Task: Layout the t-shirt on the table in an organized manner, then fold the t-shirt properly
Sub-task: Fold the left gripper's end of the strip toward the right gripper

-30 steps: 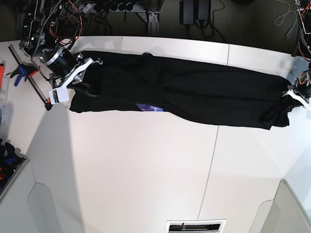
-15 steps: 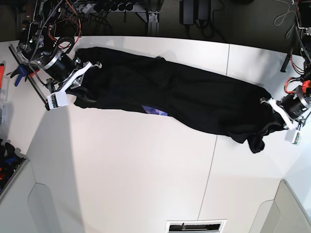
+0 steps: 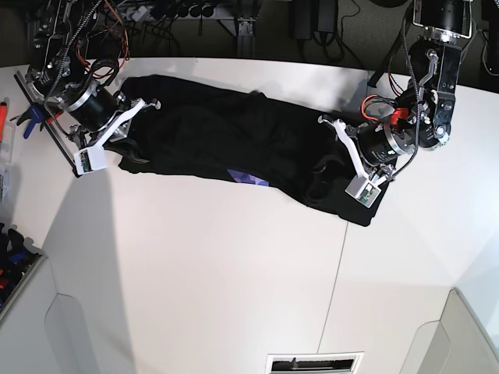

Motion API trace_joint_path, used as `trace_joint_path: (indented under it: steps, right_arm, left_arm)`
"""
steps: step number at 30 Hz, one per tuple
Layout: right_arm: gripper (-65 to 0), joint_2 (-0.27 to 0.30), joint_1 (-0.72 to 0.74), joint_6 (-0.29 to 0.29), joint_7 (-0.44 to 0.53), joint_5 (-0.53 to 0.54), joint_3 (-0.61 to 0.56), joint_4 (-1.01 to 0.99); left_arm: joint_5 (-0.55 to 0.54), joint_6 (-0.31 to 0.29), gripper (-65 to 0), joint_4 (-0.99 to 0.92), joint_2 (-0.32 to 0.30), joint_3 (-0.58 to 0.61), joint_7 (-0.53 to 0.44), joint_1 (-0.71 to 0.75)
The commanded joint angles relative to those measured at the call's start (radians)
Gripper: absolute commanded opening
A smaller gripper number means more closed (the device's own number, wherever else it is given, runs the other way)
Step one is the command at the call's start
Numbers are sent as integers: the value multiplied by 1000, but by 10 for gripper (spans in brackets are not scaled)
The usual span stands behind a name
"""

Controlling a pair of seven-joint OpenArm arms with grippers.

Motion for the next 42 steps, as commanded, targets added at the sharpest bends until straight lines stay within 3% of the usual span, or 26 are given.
trace_joint_path:
  steps: [1,6,10,12,14,19,25,30,37,42]
  right_arm:
    - [-650,6,8,-1,23,13,32,17]
    - [-650,6,8,-44,-25,56,206,16]
    - [-336,6,-3,-41,-48,88,296,-5]
    - [-241,9,-9,-33,-48,89,294,-32]
    - [-234,8,-12,-31,-48,91,278,-64]
    - [-234,8,-10,-29,-20,90,199,-172]
    - [-234,5,-9,-29,-7,103,74,-232]
    - [-234,-2,-9,-27,-7,128,-6,-231]
    - [-234,-50,-5,-6,-7,163,-10,-230]
    - [-239,-68,9,-1,-6,162,-14,-230]
  left_arm:
    - [-12,-3,-357,16,-11,-2,-25,-10]
    - [-62,-4,-333,16,-11,19,0,-10]
    - [-201,-81,-333,16,-11,19,3,-9]
    - [-264,-125,-333,16,-11,19,6,-9]
    - [-308,-152,-333,16,-11,19,16,-9]
    - [-348,-152,-333,16,-11,18,32,-9]
    - [-510,-152,-333,25,-11,15,110,-9]
    - [-510,-152,-333,66,-11,-59,110,-9]
    - [-509,-152,-333,72,-26,-256,110,-9]
    - [-500,-152,-333,71,-51,-308,110,-9]
